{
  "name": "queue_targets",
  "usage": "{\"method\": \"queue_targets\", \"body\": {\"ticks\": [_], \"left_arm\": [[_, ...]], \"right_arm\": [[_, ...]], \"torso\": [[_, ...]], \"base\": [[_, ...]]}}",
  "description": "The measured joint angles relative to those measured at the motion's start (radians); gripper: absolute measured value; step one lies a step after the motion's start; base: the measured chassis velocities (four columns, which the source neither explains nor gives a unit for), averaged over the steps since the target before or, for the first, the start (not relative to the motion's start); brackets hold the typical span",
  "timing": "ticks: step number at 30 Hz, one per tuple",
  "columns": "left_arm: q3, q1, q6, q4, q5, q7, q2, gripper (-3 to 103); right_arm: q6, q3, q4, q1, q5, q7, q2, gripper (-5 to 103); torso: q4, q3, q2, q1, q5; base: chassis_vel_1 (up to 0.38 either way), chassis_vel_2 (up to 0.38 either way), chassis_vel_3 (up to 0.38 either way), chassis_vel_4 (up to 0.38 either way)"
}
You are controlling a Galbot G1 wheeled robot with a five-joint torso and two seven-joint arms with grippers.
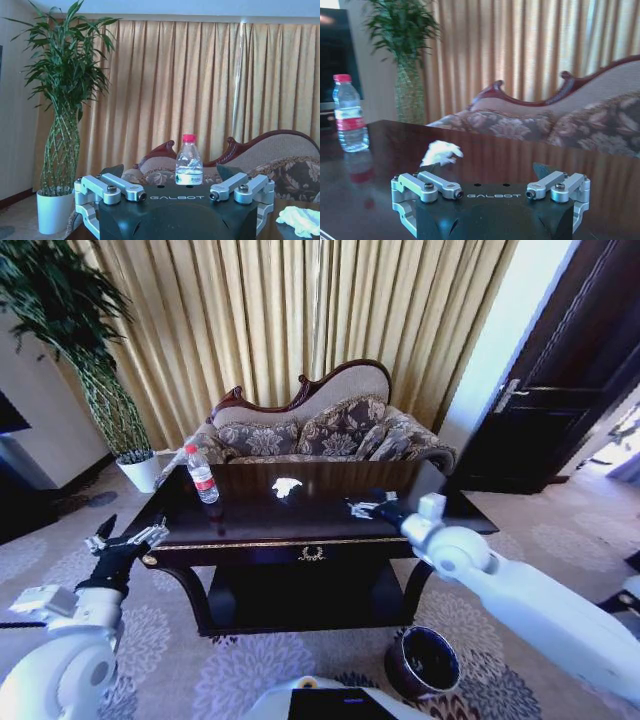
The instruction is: Move to the front of the table and place the trash on the table into the trash bin.
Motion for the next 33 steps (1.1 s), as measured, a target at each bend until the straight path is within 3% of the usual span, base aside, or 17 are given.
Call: {"method": "queue_targets", "body": {"ticks": [6, 11, 20, 33], "left_arm": [[-0.024, 0.012, 0.0, -0.008, 0.001, -0.004, -0.019, 100], [-0.028, 0.025, 0.0, -0.021, 0.012, -0.004, -0.036, 100], [-0.024, 0.029, 0.003, -0.035, 0.022, -0.006, -0.045, 100], [-0.015, 0.036, 0.004, -0.035, 0.047, -0.006, -0.07, 100]], "right_arm": [[-0.005, -0.213, -0.049, 0.203, 0.021, -0.001, 0.067, 100], [-0.012, -0.324, -0.089, 0.292, 0.023, -0.001, 0.116, 100], [-0.03, -0.39, -0.185, 0.399, 0.044, 0.004, 0.208, 100], [-0.098, -0.456, -0.359, 0.507, 0.057, 0.087, 0.409, 100]], "torso": [[0.0001, 0.0, 0.0, 0.0, -0.0003], [0.0, 0.0, 0.0, 0.0, 0.0], [0.0, 0.0, 0.0, 0.0, -0.0001], [0.0, 0.0, 0.0, 0.0, -0.0001]], "base": [[0.0, 0.0, 0.0, 0.0], [0.0, 0.0, 0.0, 0.0], [0.0, 0.0, 0.0, 0.0], [0.0, 0.0, 0.0, 0.0]]}}
